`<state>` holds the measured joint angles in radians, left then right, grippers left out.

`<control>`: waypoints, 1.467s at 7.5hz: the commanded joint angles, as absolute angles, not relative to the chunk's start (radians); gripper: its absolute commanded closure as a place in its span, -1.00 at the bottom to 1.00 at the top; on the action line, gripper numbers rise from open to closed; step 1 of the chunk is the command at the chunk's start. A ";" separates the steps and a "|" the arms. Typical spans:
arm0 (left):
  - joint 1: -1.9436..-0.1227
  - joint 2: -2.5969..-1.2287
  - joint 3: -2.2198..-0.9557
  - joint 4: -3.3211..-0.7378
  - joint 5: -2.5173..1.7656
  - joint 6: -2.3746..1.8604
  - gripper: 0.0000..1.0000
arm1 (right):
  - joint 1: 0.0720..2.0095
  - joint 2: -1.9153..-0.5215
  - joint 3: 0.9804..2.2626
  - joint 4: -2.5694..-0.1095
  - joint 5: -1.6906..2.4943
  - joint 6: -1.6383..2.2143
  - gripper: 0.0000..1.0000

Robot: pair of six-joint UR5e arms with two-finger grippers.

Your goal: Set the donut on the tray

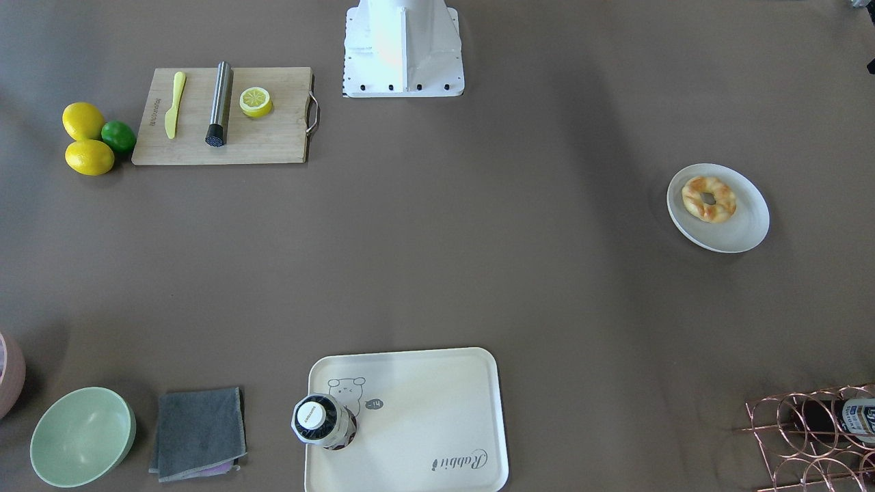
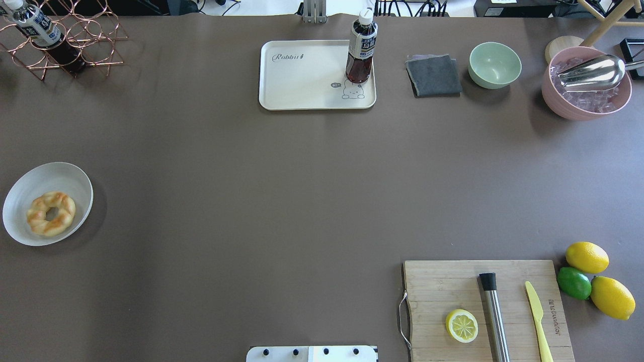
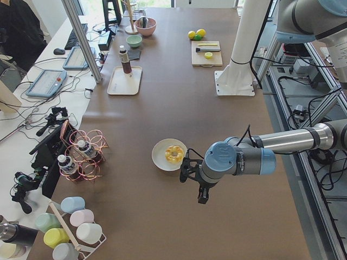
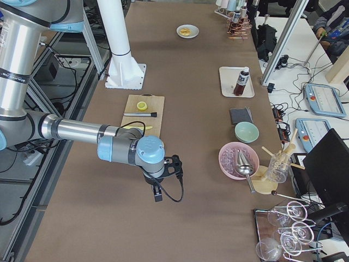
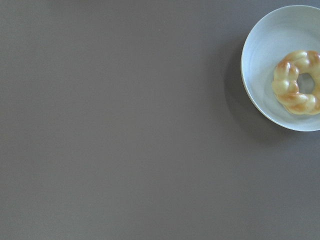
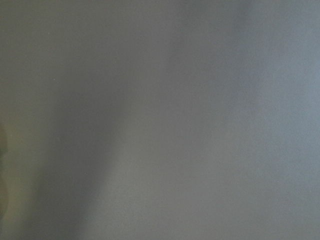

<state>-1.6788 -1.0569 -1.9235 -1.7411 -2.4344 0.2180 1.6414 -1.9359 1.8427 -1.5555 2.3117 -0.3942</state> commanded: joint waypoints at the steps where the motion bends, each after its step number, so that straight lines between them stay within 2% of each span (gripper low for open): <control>1: -1.680 -1.057 -1.914 -1.741 -2.434 0.218 -0.95 | 1.641 -1.936 1.842 -1.555 2.312 -0.394 -0.99; 5: -1.680 -1.097 -1.864 -1.741 -2.437 0.218 -0.94 | 1.641 -1.937 1.844 -1.555 2.312 -0.396 -0.99; 8: -1.597 -1.276 -1.714 -1.750 -2.448 0.095 -0.93 | 1.641 -1.940 1.844 -1.554 2.313 -0.396 -0.99; 11: -1.414 -1.411 -1.516 -2.074 -2.494 -0.264 -0.93 | 1.641 -1.945 1.844 -1.554 2.322 -0.396 -0.99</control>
<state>-1.5275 -1.3422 -1.6257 -1.8645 -2.4830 -0.0397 1.6414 -1.9419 1.8439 -1.5539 2.3165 -0.3958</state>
